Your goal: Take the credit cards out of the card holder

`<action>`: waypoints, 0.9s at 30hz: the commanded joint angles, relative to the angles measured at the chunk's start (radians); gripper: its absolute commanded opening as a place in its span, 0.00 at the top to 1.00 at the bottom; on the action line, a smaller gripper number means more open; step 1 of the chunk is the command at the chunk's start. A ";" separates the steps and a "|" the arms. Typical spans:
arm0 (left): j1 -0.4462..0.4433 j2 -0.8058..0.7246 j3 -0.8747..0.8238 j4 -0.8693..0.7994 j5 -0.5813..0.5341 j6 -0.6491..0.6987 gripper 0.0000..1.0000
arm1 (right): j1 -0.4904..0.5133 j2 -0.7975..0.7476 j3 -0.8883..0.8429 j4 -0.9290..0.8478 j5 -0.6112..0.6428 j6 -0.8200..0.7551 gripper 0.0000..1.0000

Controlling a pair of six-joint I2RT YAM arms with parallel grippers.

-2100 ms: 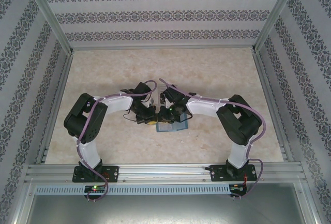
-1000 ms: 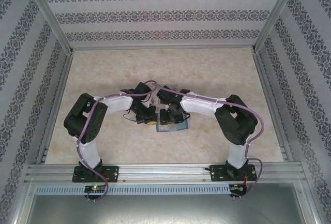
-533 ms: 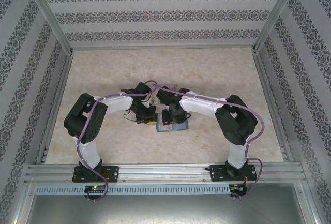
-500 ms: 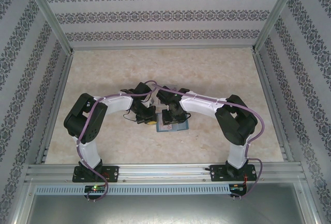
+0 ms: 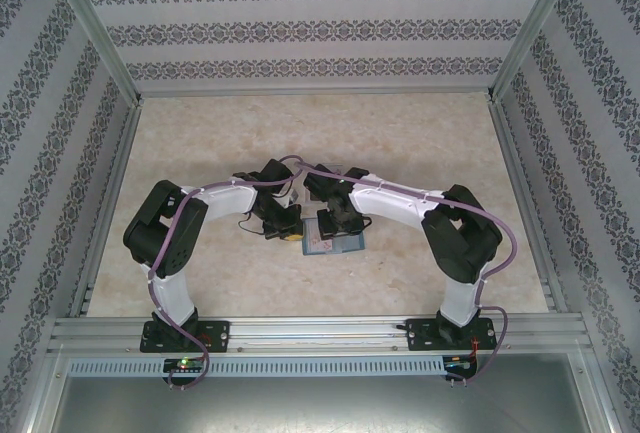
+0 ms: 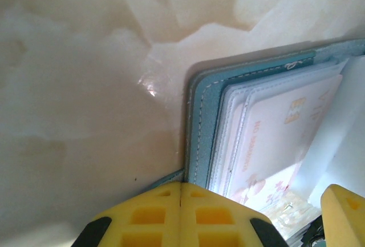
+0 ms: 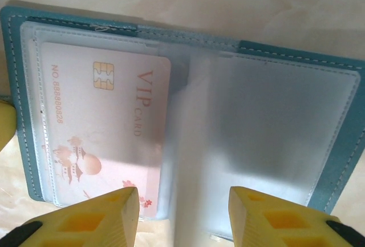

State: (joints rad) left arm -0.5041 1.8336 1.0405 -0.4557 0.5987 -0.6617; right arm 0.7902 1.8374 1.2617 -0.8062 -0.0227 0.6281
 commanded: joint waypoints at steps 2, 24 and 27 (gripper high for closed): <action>-0.010 -0.006 -0.002 -0.052 -0.019 0.009 1.00 | 0.010 -0.032 0.019 -0.040 0.038 -0.008 0.54; -0.010 -0.001 -0.001 -0.055 -0.016 0.010 1.00 | -0.052 -0.085 -0.080 0.099 -0.140 0.021 0.97; -0.010 -0.002 -0.001 -0.057 -0.019 0.010 1.00 | -0.066 -0.091 -0.090 0.065 -0.094 0.005 0.97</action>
State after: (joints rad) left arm -0.5041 1.8336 1.0405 -0.4557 0.5987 -0.6617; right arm 0.7364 1.7775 1.1900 -0.7128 -0.1509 0.6468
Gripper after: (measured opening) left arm 0.042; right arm 0.061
